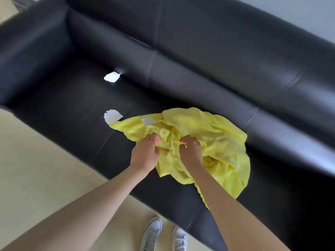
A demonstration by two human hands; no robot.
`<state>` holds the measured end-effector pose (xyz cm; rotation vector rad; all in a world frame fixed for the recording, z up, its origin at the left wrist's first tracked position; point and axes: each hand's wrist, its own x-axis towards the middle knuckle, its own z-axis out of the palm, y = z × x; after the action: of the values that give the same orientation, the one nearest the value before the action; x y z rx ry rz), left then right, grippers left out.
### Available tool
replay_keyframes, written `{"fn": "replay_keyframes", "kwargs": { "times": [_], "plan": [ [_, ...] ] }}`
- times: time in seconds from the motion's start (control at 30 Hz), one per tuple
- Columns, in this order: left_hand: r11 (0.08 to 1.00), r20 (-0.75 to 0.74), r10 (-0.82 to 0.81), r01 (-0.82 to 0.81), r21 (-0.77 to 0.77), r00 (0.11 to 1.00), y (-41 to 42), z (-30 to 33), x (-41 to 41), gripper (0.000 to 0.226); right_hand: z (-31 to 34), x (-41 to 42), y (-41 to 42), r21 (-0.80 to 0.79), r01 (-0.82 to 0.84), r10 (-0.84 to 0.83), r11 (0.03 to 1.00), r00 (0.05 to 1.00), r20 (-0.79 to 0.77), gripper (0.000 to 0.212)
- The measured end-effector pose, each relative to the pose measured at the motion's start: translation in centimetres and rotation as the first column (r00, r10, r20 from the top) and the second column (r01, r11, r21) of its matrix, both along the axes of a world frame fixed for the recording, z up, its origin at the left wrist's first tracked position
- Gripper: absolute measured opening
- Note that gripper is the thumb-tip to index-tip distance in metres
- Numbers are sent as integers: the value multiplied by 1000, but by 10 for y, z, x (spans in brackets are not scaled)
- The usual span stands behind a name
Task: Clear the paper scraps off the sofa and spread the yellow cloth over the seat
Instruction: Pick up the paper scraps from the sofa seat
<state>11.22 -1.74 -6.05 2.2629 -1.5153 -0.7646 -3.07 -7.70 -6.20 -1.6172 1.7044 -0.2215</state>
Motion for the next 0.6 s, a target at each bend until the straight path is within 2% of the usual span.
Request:
{"fn": "replay_keyframes", "kwargs": {
  "times": [0.23, 0.37, 0.5, 0.6],
  "plan": [
    [974, 164, 101, -131, 183, 981, 14, -30, 71, 40, -26, 72, 7, 80, -257, 259, 963, 966, -13, 32],
    [940, 176, 133, -181, 289, 975, 2, -54, 101, 50, -47, 94, -1, 108, -390, 400, 914, 912, -86, 34],
    [938, 208, 102, -163, 305, 973, -21, -74, 110, 51, -68, 102, -20, -44, -604, 567, 795, 768, -296, 42],
    [937, 199, 134, -190, 295, 971, -41, -82, 112, 52, -81, 107, -40, -31, -747, 692, 664, 630, -352, 45]
  ]
}}
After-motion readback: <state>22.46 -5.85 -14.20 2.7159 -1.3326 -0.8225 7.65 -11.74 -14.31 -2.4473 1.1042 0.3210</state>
